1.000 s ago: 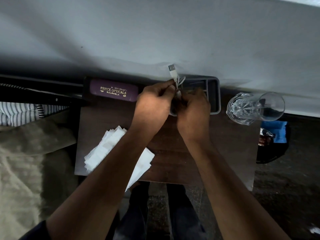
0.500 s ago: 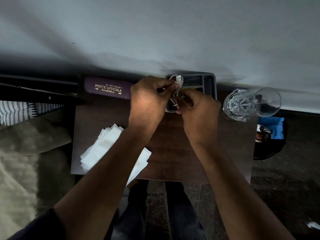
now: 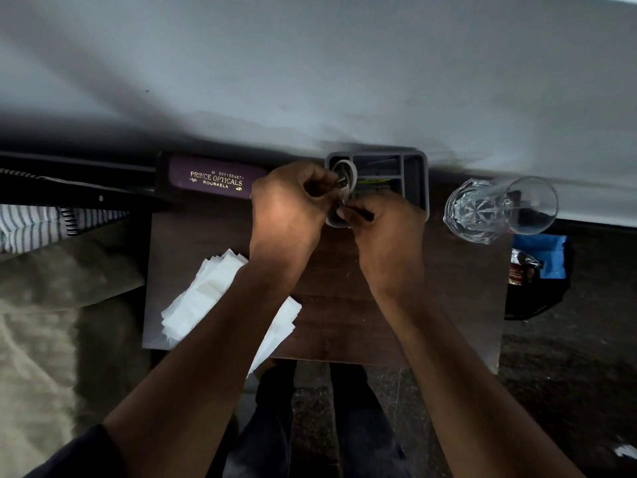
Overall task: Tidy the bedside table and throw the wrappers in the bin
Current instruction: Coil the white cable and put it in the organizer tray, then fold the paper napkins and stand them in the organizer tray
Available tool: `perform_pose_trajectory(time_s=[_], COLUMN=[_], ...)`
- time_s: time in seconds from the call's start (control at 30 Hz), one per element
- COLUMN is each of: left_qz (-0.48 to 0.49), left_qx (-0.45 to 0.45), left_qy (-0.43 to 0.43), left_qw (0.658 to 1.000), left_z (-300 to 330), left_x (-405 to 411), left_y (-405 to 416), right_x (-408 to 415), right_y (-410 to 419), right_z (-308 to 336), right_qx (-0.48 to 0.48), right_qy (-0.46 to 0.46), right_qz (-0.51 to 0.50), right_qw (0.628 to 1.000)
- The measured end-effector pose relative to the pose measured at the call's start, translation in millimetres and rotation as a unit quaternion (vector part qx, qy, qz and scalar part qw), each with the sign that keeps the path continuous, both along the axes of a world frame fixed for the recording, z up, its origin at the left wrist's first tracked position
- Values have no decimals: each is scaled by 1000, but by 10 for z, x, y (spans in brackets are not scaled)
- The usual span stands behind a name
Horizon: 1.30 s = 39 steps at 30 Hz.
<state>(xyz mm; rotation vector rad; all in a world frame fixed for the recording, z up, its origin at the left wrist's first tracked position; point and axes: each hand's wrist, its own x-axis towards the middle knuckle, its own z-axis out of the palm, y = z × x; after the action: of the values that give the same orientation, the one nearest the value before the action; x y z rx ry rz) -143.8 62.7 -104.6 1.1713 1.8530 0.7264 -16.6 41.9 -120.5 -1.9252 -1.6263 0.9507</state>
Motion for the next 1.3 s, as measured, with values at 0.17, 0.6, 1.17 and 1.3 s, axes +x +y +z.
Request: perform_pose_trajectory(time_s=[0.17,0.6,1.17,1.3], left_qz=[-14,26,195,285], left_qx=[1,8,-161,-186], left_qy=[4,-5,-75,-177], left_qw=[1000,1000,965,924], left_z=[26,299,171,96], left_x=[-5,-276,-1757,-1697], left_y=[-41,-248,-2012,-2288], right_x=[-7,-297,-1275,-1313], right_y=[43,48,-912,-1076], right_z=[136,431,297,168], right_qx=[-1,32,-173,-186], right_qy=[7,25,-34,-60], right_qz=[-38,6,241,225], right_qw=[999,999,954,955])
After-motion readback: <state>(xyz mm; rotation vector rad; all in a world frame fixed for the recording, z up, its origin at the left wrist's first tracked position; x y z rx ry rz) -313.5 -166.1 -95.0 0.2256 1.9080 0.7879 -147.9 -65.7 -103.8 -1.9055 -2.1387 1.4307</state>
